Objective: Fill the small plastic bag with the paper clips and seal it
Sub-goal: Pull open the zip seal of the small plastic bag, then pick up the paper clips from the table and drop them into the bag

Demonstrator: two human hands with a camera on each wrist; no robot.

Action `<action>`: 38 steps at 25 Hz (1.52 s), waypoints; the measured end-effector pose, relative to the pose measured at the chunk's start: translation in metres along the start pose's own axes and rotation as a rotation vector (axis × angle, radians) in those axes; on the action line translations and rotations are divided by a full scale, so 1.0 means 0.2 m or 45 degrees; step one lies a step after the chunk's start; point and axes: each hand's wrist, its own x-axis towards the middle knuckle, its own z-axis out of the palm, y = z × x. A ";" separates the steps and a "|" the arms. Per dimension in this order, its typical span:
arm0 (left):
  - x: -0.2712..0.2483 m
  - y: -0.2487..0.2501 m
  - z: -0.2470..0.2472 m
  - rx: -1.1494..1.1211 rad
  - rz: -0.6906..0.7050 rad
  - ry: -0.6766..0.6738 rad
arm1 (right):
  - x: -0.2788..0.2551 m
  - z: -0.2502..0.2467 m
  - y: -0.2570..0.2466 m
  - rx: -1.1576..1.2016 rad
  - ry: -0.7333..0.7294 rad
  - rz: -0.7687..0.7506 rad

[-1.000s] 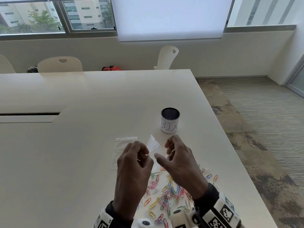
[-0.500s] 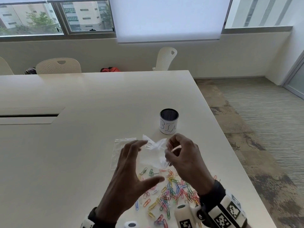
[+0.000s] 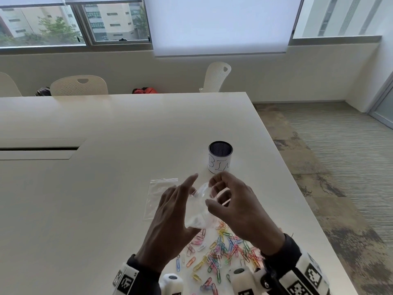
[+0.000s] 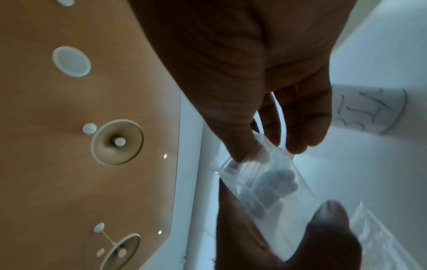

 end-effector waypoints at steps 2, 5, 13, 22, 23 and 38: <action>0.00 -0.01 0.02 0.025 0.020 -0.026 | 0.01 -0.01 0.01 -0.155 0.019 -0.125; -0.01 -0.01 0.04 -0.012 -0.027 -0.057 | 0.03 0.01 0.02 -0.164 0.106 -0.237; -0.03 0.00 0.03 -0.154 -0.130 -0.106 | 0.05 0.04 0.00 -0.112 0.175 -0.239; -0.02 -0.02 0.04 -0.206 -0.114 -0.115 | 0.02 0.02 0.04 -0.019 -0.050 0.001; -0.02 -0.02 0.04 -0.213 -0.119 -0.126 | 0.03 0.02 0.04 -0.007 -0.050 -0.001; -0.08 -0.17 -0.15 0.004 -0.238 0.015 | 0.16 0.07 0.21 -0.370 -0.166 0.005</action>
